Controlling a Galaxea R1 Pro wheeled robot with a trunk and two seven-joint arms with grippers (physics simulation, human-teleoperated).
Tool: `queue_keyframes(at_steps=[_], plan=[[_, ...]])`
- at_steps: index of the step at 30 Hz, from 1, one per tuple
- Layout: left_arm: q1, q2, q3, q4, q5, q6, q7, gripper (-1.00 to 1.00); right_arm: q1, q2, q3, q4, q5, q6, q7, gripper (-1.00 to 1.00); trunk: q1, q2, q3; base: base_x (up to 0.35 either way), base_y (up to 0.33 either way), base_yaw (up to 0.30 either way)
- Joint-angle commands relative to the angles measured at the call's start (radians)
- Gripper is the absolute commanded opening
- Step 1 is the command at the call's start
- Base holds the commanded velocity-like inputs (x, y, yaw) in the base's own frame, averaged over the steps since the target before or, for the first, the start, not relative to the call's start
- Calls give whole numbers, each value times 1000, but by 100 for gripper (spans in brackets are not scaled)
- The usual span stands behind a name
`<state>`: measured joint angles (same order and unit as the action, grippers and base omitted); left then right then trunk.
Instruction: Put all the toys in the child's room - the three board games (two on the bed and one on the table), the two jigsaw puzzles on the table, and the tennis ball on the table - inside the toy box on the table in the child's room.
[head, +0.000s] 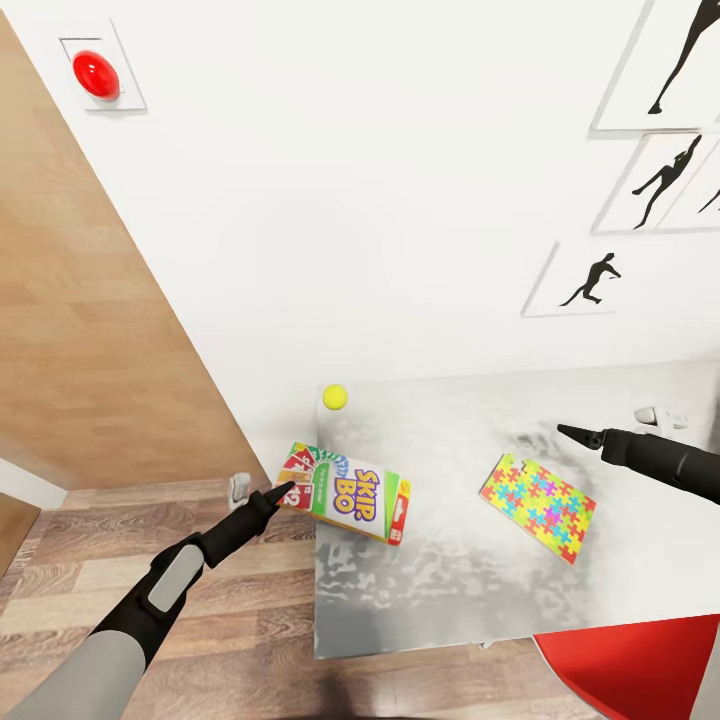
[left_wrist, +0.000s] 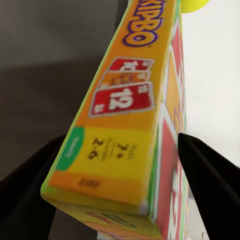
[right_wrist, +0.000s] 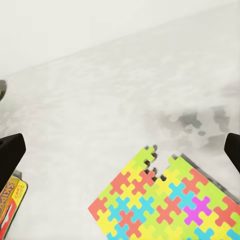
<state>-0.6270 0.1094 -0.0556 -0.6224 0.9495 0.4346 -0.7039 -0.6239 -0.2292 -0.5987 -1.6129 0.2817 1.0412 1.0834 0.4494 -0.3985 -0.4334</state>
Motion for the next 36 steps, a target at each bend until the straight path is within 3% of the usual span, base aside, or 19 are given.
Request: queue_keyframes(at_steps=[1, 16, 23, 36], plan=[[0, 1, -4, 1, 0, 1, 1, -100, -1, 0, -1, -1, 10, 6, 10, 100, 1, -2, -2, 0, 0, 0], [-1, 1, -5, 1, 0, 2, 3, -100, -1, 0, -1, -1, 10, 6, 11, 100, 1, -2, -2, 0, 0, 0], [-4, 1, -34, 0, 1, 2, 2, -100, -1, -1, -2, -1, 10, 6, 12, 100, 1, -2, -2, 0, 0, 0], [-3, 1, -46, -46, 2, 3, -1, -100, -1, 0, -2, 0, 3, 6, 17, 100, 1, -2, -2, 0, 0, 0]])
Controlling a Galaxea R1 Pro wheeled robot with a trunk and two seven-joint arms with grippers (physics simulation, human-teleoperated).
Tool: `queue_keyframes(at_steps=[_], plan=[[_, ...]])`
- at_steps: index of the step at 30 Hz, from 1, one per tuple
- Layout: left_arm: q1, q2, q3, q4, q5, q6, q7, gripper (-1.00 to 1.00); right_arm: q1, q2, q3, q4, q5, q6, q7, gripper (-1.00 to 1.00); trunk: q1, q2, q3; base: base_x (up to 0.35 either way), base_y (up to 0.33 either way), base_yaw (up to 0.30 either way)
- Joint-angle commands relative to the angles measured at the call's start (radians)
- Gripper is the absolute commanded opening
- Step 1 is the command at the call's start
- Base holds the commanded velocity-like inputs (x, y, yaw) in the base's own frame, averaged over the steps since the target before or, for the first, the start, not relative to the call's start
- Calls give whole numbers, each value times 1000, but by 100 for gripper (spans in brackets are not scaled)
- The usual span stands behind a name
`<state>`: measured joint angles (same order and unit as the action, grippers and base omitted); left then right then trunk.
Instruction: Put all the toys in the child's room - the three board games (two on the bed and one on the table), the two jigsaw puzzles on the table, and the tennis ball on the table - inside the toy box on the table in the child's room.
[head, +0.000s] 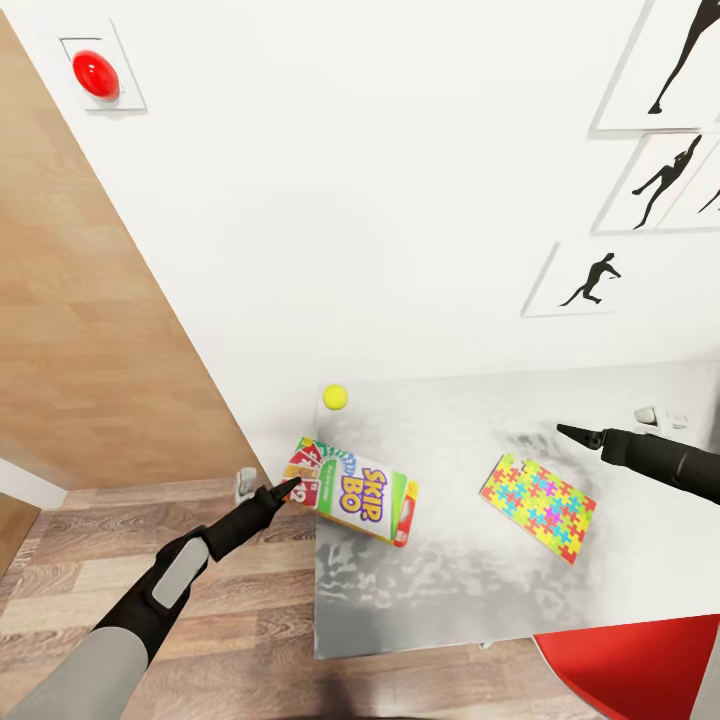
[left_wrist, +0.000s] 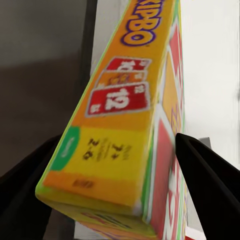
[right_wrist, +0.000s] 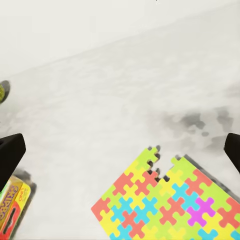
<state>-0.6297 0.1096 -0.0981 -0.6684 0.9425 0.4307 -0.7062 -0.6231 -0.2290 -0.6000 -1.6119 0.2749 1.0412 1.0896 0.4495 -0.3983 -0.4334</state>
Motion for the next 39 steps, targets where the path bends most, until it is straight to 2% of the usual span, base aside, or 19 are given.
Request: queue_keyframes(at_steps=[1, 8, 16, 23, 25, 30, 31, 32, 33, 36, 37, 39], plan=[[0, 1, -4, -9, 9, 6, 2, -100, -1, 0, -1, -1, 9, 6, 11, 100, 1, -2, -2, 0, 0, 0], [5, 1, -8, -70, 9, 9, 0, -100, 3, 8, 0, -1, 7, 6, 14, 100, 1, -2, -2, 0, 0, 0], [14, 1, -51, -189, 15, 31, 5, -100, 6, 15, 0, -2, 6, 6, 16, 100, 1, -2, -2, 0, 0, 0], [24, 1, -65, -271, 20, 75, 7, -100, 5, 15, 2, -2, 5, 6, 17, 100, 1, -2, -1, 0, 0, -4], [35, 1, -66, -320, 27, 106, 10, -100, 5, 15, 3, -2, 5, 6, 18, 100, 1, -2, -1, 0, 0, -67], [45, 1, -65, -368, 52, 140, 13, -100, 6, 15, 4, -2, 5, 6, 21, 100, 1, -2, 3, 0, 0, -102], [47, 1, -66, -383, 63, 151, 13, -100, 6, 14, 4, -2, 5, 6, 28, 100, 1, -2, 3, 0, 0, -110], [53, 1, -69, -438, 83, 173, 18, -100, 6, 13, 2, -2, 5, 6, 75, 100, 1, -2, 4, 0, 0, -61], [53, 1, -69, -438, 83, 173, 18, -100, 6, 13, 2, -2, 5, 6, 75, 100, 1, -2, 4, 0, 0, -61], [74, 1, -69, -499, 93, 185, 44, -100, 6, 10, -2, -2, 5, 6, 130, 100, 1, -2, 5, -13, -10, -40], [105, 2, -67, -621, 104, 196, 136, -100, 6, 7, -6, -2, 6, 6, 174, 100, 1, -2, 5, -150, -150, -10], [118, 2, -68, -671, 109, 200, 173, -100, 6, 6, -8, -2, 6, 6, 183, 100, 1, -2, 5, -173, -168, -7]])
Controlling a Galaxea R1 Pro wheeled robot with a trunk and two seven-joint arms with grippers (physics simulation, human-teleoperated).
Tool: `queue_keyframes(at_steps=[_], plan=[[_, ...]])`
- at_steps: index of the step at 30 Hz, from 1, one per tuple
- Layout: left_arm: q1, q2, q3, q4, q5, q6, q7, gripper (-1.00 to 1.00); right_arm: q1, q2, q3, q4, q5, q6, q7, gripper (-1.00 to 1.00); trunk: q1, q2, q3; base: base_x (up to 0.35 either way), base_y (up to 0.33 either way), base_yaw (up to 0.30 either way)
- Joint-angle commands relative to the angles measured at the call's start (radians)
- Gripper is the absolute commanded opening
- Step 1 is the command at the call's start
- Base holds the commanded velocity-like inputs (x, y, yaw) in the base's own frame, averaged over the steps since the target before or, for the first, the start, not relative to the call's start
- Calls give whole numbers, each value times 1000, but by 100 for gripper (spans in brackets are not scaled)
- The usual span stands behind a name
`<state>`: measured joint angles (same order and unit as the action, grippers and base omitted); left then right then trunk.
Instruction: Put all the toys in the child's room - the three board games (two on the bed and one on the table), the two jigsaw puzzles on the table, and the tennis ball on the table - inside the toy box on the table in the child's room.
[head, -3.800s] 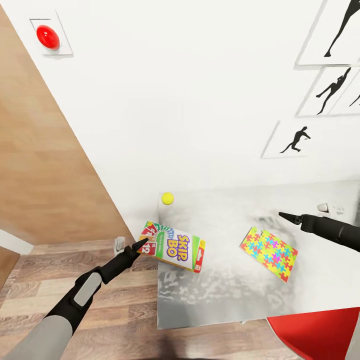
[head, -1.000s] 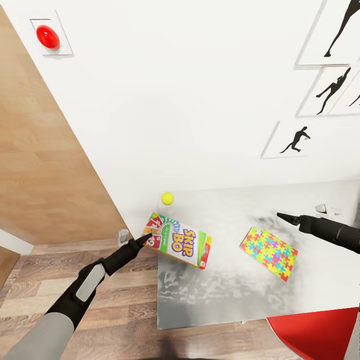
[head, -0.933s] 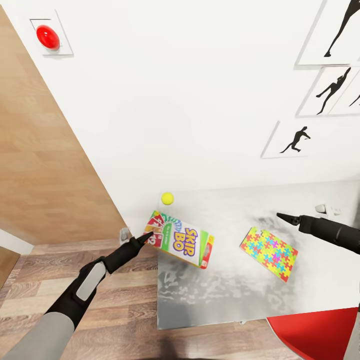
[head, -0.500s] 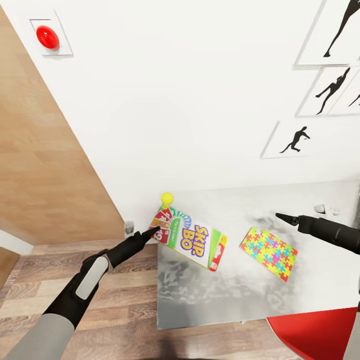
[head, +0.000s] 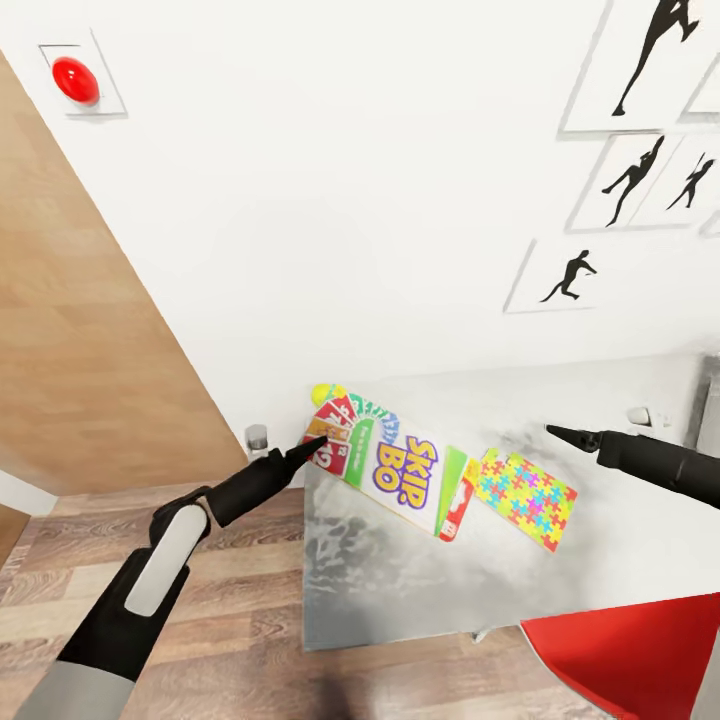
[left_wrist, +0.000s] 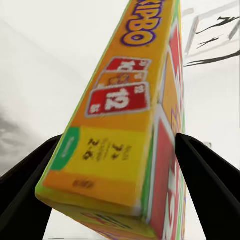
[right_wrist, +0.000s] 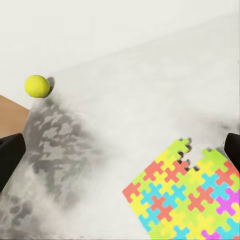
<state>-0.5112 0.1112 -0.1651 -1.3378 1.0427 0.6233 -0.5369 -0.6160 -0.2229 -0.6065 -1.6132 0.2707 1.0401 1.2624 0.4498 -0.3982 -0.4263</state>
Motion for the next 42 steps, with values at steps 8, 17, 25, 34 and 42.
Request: queue_keyframes(at_steps=[8, 17, 25, 34, 42], plan=[[27, 0, -3, -110, 16, 15, 74, -100, 1, -2, -6, -1, 10, 7, 26, 100, 0, -2, 0, -212, -198, -11], [55, 0, 1, -187, 16, 14, 108, -100, 2, -8, -18, -1, 10, 7, 31, 100, 0, -2, 3, -109, -102, -19], [59, 0, 2, -205, 16, 13, 114, -100, 2, -12, -25, -2, 10, 7, 31, 100, 0, -2, 8, -9, -18, 146], [60, 0, 2, -211, 16, 13, 116, -100, 1, -16, -27, -2, 10, 7, 31, 100, 0, -2, 17, -3, -196, 204], [60, 0, 4, -211, 16, 13, 116, -100, 1, -15, -27, -2, 10, 7, 31, 100, 0, -2, 28, -7, -135, 115]])
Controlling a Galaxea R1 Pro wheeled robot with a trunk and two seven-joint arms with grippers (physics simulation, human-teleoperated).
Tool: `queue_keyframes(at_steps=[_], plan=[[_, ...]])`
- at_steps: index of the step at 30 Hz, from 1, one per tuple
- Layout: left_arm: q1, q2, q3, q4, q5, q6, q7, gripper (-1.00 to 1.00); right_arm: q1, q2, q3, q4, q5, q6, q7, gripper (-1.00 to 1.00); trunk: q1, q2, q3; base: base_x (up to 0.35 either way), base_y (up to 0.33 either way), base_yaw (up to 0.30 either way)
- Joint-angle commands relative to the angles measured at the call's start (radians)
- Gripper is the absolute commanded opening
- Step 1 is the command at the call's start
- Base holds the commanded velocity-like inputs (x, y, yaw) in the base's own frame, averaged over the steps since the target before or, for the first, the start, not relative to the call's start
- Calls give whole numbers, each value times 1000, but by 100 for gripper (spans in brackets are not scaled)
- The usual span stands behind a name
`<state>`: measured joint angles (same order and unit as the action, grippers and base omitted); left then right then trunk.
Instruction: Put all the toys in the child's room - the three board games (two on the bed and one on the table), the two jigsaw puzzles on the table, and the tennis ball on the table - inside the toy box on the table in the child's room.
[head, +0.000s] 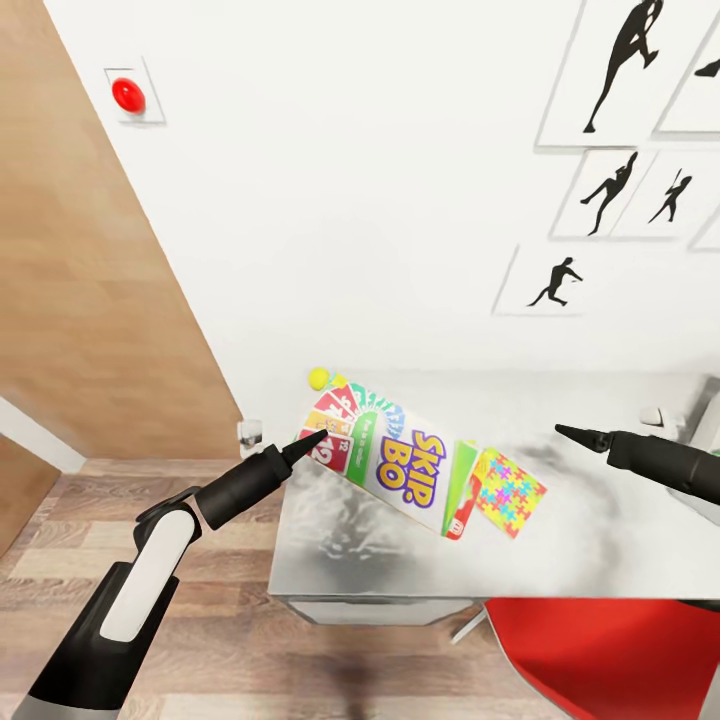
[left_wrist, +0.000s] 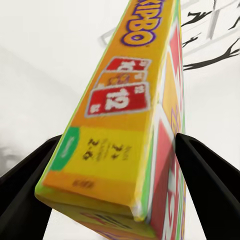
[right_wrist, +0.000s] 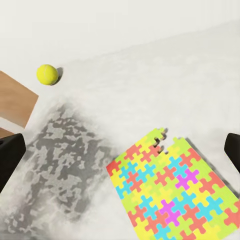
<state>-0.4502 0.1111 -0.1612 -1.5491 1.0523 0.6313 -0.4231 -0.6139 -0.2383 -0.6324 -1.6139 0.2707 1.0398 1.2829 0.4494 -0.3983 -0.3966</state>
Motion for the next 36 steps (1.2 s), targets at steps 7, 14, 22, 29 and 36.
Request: queue_keyframes(at_steps=[7, 14, 22, 29, 36], plan=[[-1, 0, -2, 0, 6, 5, 3, -100, -2, -1, -1, -1, 10, 7, 10, 100, 1, -2, 9, -2, -28, 27], [-1, 0, -5, 0, 6, 5, 3, -100, -3, -1, -1, 0, 10, 7, 9, 100, 1, -2, 21, -8, -14, 7], [0, 1, -7, 0, 6, 2, 4, -100, -3, -1, -1, 0, 10, 7, 9, 100, 1, -2, 34, -103, -165, 54], [1, 1, -7, 0, 4, 0, 5, -100, -3, -1, -1, -1, 10, 7, 9, 100, 1, -2, 45, -136, -221, 70], [2, 0, -7, 0, -1, -1, 7, -100, -3, 0, -1, -1, 10, 7, 9, 100, 1, -2, 56, -133, -240, 77]])
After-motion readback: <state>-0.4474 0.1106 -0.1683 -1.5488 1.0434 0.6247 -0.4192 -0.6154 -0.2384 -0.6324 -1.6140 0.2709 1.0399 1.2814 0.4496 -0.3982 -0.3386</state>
